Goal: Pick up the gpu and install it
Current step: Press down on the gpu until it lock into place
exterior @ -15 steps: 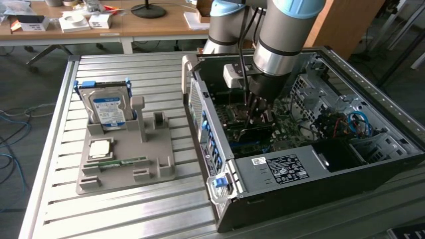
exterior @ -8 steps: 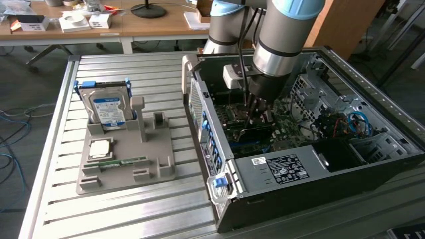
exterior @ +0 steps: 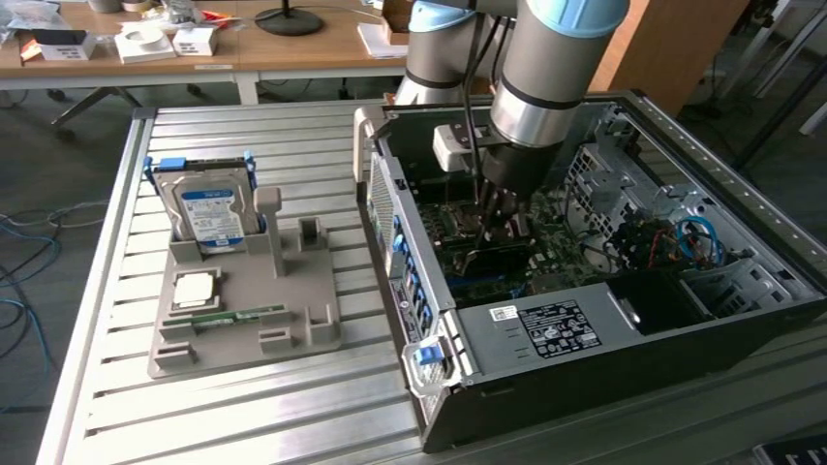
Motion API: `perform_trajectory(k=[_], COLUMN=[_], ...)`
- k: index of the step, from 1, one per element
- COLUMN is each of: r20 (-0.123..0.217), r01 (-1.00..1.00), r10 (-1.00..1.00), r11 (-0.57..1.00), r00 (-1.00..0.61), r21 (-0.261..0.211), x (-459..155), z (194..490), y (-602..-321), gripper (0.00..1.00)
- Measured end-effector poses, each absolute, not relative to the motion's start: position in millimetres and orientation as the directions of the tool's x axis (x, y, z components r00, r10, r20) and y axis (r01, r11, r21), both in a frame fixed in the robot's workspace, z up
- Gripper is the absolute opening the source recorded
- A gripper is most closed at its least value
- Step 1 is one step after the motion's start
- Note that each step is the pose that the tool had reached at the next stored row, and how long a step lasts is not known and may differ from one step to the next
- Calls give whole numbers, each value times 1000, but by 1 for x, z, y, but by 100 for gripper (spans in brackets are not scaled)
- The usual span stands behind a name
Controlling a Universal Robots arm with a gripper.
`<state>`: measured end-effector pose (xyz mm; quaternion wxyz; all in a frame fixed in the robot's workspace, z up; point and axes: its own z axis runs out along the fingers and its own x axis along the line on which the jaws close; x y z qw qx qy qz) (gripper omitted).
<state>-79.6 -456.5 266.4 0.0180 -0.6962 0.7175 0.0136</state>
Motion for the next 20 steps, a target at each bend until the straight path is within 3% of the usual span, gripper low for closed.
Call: perform_trajectory(k=[20], r20=[-45], r01=[-1000], r10=[-999], r11=[30], r00=[-30], r21=[-6], x=[-80], z=[265], y=[-455], gripper=[11])
